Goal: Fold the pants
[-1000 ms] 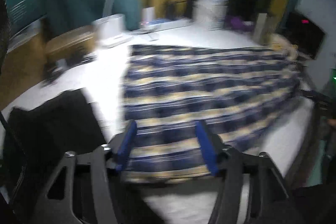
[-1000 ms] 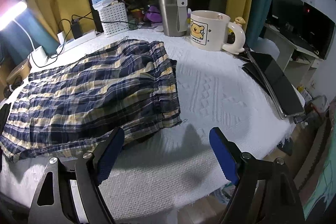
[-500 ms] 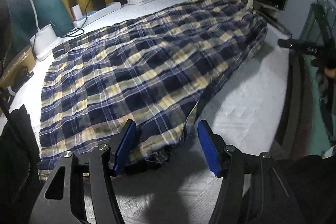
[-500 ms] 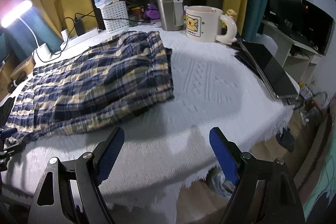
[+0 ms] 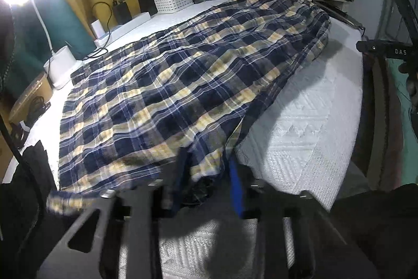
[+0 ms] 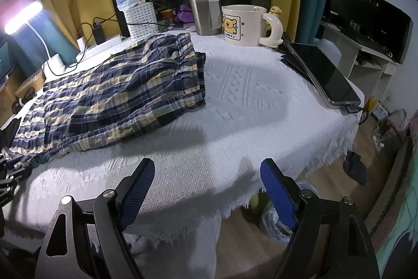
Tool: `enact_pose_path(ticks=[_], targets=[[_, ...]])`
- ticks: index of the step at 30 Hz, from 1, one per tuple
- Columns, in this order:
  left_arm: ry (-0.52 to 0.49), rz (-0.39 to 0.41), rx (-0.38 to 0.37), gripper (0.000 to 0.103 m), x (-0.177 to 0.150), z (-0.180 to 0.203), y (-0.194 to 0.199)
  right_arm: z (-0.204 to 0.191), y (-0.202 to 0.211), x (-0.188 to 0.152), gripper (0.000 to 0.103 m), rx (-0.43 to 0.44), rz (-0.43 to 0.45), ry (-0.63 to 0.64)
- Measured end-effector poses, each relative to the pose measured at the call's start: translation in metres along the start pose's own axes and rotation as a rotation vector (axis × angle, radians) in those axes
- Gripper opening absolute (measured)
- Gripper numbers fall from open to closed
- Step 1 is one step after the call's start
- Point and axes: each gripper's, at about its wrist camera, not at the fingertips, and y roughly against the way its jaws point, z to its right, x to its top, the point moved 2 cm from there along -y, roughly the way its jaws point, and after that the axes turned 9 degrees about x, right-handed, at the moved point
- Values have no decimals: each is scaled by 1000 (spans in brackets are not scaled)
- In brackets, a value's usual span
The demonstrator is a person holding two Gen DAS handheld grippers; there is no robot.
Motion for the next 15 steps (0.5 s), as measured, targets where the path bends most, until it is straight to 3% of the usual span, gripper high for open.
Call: enact_pose_path(ticks=[3, 15], targets=[[11, 9, 14, 8, 0, -3, 4, -3, 3, -3, 84, 2, 0, 5], [114, -22, -8, 8, -24, -8, 23, -9, -5, -14, 84, 9, -29, 10]])
